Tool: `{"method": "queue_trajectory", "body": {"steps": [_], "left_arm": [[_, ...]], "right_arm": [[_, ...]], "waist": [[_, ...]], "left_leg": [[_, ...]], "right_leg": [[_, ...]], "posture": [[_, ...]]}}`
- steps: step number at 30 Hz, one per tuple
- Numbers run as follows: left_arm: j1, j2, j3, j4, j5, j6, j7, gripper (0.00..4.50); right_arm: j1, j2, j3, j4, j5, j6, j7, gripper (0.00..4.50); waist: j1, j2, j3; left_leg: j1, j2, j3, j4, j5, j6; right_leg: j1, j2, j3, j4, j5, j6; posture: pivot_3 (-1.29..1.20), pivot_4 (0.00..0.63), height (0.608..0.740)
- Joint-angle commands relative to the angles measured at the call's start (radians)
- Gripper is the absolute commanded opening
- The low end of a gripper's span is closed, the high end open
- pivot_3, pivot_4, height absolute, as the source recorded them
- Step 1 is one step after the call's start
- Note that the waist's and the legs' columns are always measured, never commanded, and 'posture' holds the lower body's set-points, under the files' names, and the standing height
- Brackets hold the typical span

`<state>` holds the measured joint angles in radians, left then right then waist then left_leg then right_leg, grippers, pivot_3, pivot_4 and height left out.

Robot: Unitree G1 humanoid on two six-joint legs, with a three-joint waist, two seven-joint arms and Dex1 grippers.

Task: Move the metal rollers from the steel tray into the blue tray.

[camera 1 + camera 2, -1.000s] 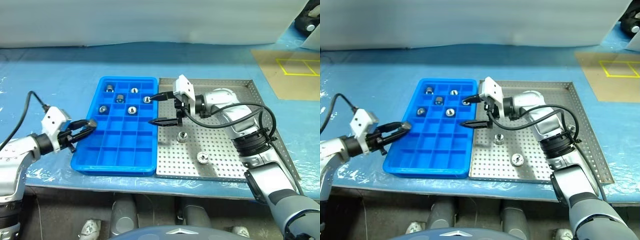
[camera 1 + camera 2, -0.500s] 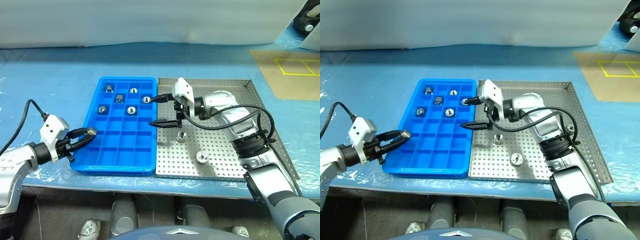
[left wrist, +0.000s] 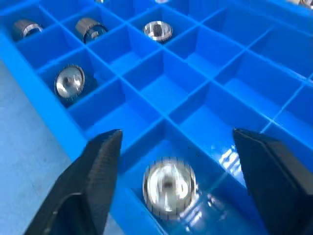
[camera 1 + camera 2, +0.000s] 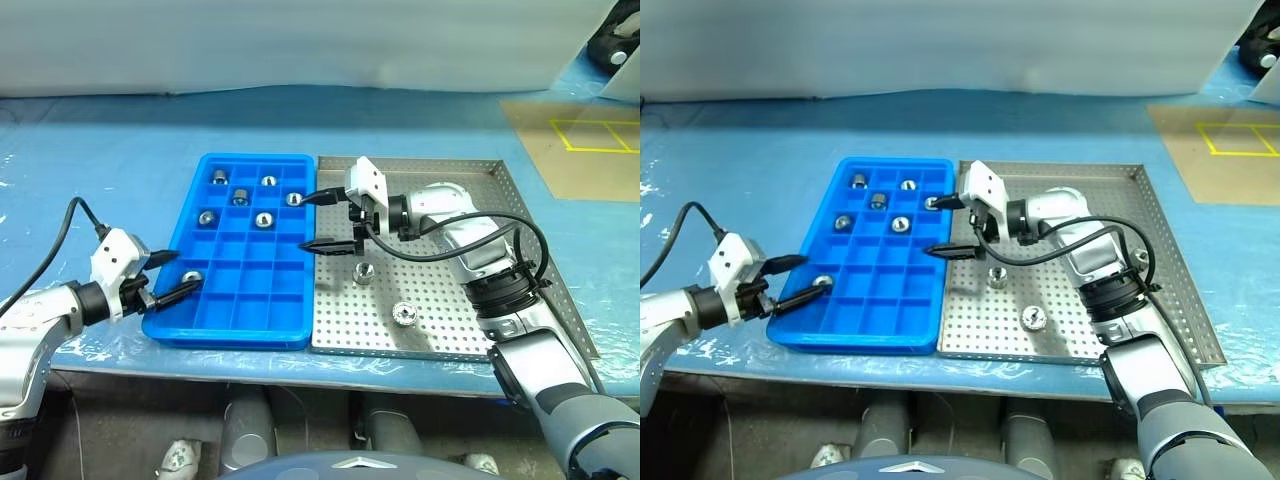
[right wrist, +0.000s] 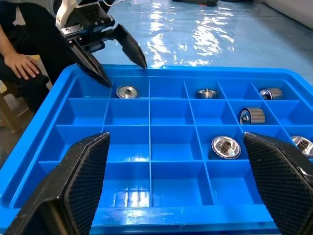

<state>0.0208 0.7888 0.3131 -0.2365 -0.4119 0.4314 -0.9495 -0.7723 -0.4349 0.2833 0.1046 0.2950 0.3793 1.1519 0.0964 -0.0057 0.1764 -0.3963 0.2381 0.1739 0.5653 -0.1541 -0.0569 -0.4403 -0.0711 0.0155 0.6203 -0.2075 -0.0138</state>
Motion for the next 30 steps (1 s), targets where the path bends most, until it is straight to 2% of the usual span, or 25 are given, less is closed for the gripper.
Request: {"method": "queue_trajectory", "body": {"steps": [1, 7, 10, 13, 20, 25, 30], "left_arm": [[-0.111, -0.007, -0.02, -0.002, -0.018, -0.025, 0.017, 3.66], [-0.431, -0.084, -0.15, 0.079, -0.045, -0.022, -0.022, 3.66], [-0.603, -0.161, -0.255, 0.202, -0.044, -0.046, -0.113, 3.66], [-0.723, -0.24, -0.402, 0.383, 0.028, -0.144, -0.259, 3.66], [-0.875, -0.409, -0.579, 0.792, 0.188, -0.417, -0.428, 3.66], [-0.988, -0.535, -0.618, 1.053, 0.258, -0.557, -0.513, 3.66], [-1.081, -0.587, -0.644, 1.242, 0.355, -0.682, -0.538, 3.66]], "right_arm": [[0.005, -0.019, -0.045, -0.035, 0.009, 0.0, -0.01, 4.5], [0.03, -0.089, -0.094, -0.103, 0.029, 0.054, -0.019, 4.5], [0.085, -0.163, -0.14, -0.192, 0.052, 0.114, -0.024, 4.5], [0.19, -0.257, -0.204, -0.329, 0.084, 0.194, -0.043, 4.5], [0.411, -0.363, -0.369, -0.577, 0.154, 0.346, -0.161, 4.5], [0.542, -0.375, -0.479, -0.716, 0.199, 0.435, -0.26, 4.5], [0.611, -0.374, -0.529, -0.79, 0.23, 0.482, -0.33, 4.5]], "waist": [[0.003, 0.0, 0.0], [-0.001, 0.0, 0.0], [-0.007, 0.0, 0.0], [-0.01, 0.0, -0.001], [-0.071, 0.0, -0.001], [-0.102, 0.0, -0.001], [-0.127, 0.0, -0.001]], "left_leg": [[0.0, 0.0, 0.0, 0.0, 0.0, 0.0], [0.0, -0.001, 0.0, 0.006, 0.001, -0.002], [0.001, -0.002, 0.001, 0.007, 0.001, -0.002], [0.001, -0.002, 0.001, 0.007, 0.002, -0.002], [0.002, -0.002, 0.003, 0.007, 0.0, 0.0], [0.004, -0.003, 0.003, 0.011, -0.003, 0.005], [0.007, -0.004, 0.005, 0.012, -0.005, 0.009]], "right_leg": [[0.0, 0.0, 0.0, 0.0, 0.0, 0.0], [0.002, -0.002, 0.001, 0.004, 0.0, 0.0], [0.002, -0.001, 0.003, 0.004, 0.0, 0.0], [0.003, -0.001, 0.003, 0.003, 0.0, 0.0], [0.002, 0.001, 0.008, 0.001, 0.0, 0.001], [0.005, 0.001, 0.012, 0.0, 0.002, 0.003], [0.008, 0.001, 0.014, -0.002, 0.002, 0.004]], "posture": [[0.03, 0.15, 0.74], [-0.07, 0.15, 0.74], [-0.17, 0.15, 0.74], [-0.26, 0.15, 0.74], [-0.47, 0.15, 0.74], [-0.57, 0.15, 0.74], [-0.62, 0.15, 0.74]]}}
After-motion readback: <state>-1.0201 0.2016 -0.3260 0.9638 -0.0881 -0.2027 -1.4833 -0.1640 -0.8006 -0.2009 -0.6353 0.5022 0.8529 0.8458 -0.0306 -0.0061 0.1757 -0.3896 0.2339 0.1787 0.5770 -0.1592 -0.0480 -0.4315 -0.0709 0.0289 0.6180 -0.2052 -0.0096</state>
